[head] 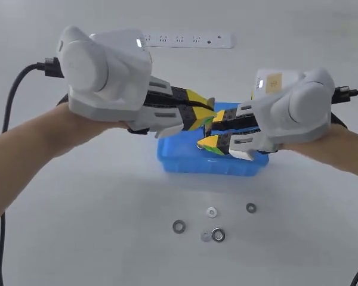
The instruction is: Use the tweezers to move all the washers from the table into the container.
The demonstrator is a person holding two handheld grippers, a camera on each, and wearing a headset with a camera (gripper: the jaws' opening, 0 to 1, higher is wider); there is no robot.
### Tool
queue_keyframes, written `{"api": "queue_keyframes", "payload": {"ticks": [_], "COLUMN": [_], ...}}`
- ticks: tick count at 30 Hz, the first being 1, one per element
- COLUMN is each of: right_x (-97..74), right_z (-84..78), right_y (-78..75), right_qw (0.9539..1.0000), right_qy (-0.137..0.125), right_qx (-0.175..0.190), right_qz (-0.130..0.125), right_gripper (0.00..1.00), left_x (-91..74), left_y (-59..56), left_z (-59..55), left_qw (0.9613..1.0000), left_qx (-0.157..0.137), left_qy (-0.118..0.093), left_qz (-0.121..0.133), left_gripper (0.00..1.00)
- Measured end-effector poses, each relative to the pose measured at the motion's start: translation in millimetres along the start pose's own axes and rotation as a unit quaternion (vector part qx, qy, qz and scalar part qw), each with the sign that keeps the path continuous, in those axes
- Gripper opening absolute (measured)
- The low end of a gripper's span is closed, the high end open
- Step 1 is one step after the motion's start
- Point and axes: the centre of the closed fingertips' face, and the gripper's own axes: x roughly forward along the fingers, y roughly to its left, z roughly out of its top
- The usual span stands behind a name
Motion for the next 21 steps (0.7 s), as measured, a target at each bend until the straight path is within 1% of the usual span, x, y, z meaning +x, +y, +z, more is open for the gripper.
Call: {"api": "queue_keyframes", "payload": {"ticks": [2,4,5,6,10,12,14,17,19,21], "right_x": [-3.5,-7.1,-8.8,-12.0,-22.1,-27.3,-33.1,-41.0,-46.1,-50.1], "right_z": [1.5,3.0,3.6,5.9,18.3,22.8,27.1,32.7,35.8,38.1], "right_y": [-0.1,-0.2,-0.7,-3.2,-5.4,-5.8,-2.6,4.5,10.4,14.9], "right_qw": [1.0,1.0,1.0,0.9998,0.9994,0.999,0.9988,0.9987,0.9986,0.9986], "right_qy": [-0.002,-0.004,-0.003,-0.004,-0.02,-0.021,-0.022,-0.025,-0.027,-0.029], "right_qx": [0.002,0.0,-0.003,-0.011,-0.001,-0.015,-0.016,-0.016,-0.017,-0.014], "right_qz": [-0.001,-0.004,-0.007,-0.016,-0.027,-0.037,-0.04,-0.041,-0.042,-0.042], "right_gripper": [0.19,0.19,0.19,0.19,0.19,0.21,0.24,0.24,0.25,0.26], "left_x": [-2.4,-6.2,-7.8,-9.9,-22.4,-29.9,-37.8,-48.9,-56.0,-62.2], "left_y": [0.7,1.1,0.9,1.3,1.0,-1.8,-6.5,-12.0,-18.0,-22.1], "left_z": [0.6,4.1,6.6,9.1,21.2,27.8,33.3,36.7,39.1,39.8], "left_qw": [1.0,1.0,0.9999,0.9999,0.9996,0.9994,0.9993,0.999,0.9989,0.9985], "left_qx": [0.004,0.005,0.007,0.007,0.016,0.018,0.021,0.027,0.027,0.03], "left_qy": [0.002,-0.001,-0.003,-0.005,-0.009,-0.013,-0.016,-0.015,-0.016,-0.015], "left_qz": [0.004,0.007,0.01,0.012,0.021,0.025,0.027,0.033,0.035,0.043], "left_gripper": [0.07,0.07,0.07,0.07,0.07,0.07,0.07,0.07,0.07,0.07]}}
